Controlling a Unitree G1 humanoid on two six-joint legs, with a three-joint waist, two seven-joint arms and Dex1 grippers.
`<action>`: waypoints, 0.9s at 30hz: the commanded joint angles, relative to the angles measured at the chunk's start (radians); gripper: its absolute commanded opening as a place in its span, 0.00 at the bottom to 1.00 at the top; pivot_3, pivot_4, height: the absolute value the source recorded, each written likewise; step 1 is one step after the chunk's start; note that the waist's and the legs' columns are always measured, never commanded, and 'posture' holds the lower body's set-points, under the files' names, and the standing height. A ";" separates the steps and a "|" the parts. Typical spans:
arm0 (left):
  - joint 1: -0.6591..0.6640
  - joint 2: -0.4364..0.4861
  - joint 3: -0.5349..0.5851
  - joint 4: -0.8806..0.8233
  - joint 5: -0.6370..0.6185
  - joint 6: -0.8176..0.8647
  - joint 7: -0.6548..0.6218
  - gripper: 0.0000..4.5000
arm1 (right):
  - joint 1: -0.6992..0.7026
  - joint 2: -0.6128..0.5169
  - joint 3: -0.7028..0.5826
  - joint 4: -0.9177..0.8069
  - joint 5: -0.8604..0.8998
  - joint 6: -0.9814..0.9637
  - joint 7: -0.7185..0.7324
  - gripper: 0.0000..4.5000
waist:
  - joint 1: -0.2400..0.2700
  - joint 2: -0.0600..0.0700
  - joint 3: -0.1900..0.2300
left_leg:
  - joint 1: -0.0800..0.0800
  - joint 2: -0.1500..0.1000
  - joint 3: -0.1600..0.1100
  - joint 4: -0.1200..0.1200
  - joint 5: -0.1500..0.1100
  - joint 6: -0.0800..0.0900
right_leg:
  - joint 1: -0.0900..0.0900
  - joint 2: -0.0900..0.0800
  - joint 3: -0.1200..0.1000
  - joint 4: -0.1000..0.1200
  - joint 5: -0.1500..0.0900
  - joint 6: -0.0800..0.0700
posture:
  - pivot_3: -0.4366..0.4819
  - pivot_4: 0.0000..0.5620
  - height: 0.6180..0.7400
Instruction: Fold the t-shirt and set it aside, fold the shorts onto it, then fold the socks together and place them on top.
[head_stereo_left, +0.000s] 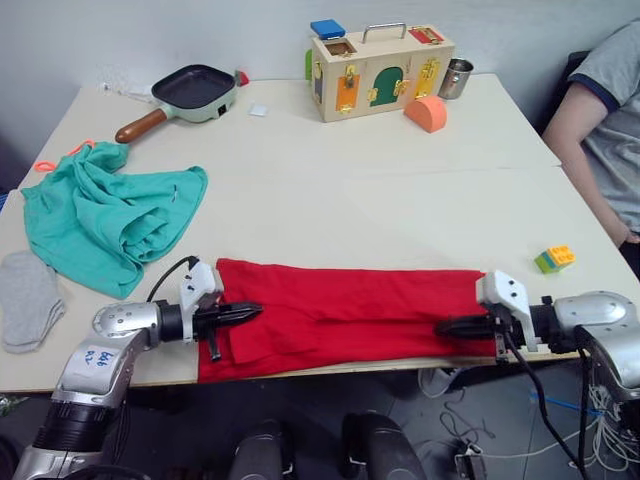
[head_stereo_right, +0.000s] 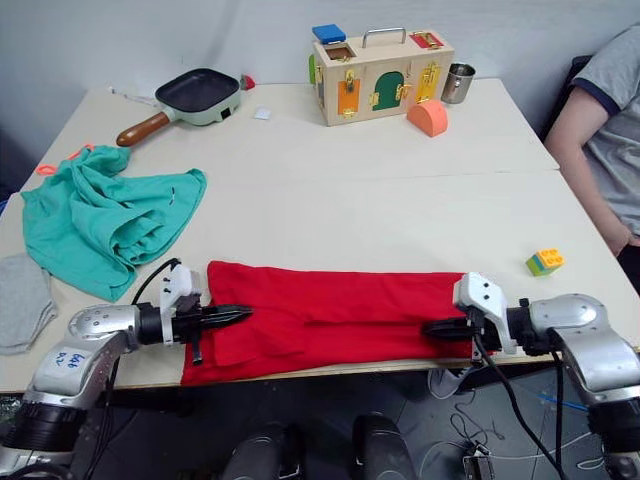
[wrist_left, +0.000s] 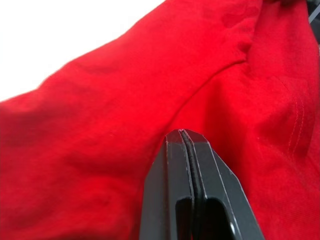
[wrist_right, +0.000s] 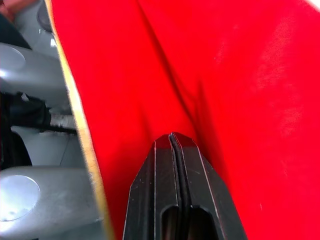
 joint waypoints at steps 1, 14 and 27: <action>-0.031 -0.035 0.056 -0.023 -0.084 -0.010 -0.011 0.00 | -0.060 0.086 -0.052 -0.016 0.031 -0.038 -0.103 0.00 | 0.000 0.000 0.000 | 0.000 0.000 0.000 0.000 0.000 0.000 | 0.000 0.000 0.000 0.000 0.000 0.000 | 0.48 0.27 1.00; -0.120 -0.113 0.015 0.157 0.034 0.023 0.169 0.00 | -0.095 0.205 -0.079 0.370 -0.082 -0.304 -0.247 0.00 | 0.016 0.000 0.000 | 0.000 -0.002 0.002 0.000 0.000 0.001 | 0.000 0.000 0.001 -0.001 0.001 0.002 | 0.48 0.27 1.00; -0.040 -0.055 0.195 0.196 -0.070 -0.185 0.037 0.04 | -0.075 0.056 -0.189 0.407 0.052 -0.287 -0.053 0.12 | -0.006 0.000 0.000 | 0.002 0.000 0.002 0.000 0.001 0.000 | 0.001 0.001 0.001 0.000 0.001 0.002 | 0.48 0.27 1.00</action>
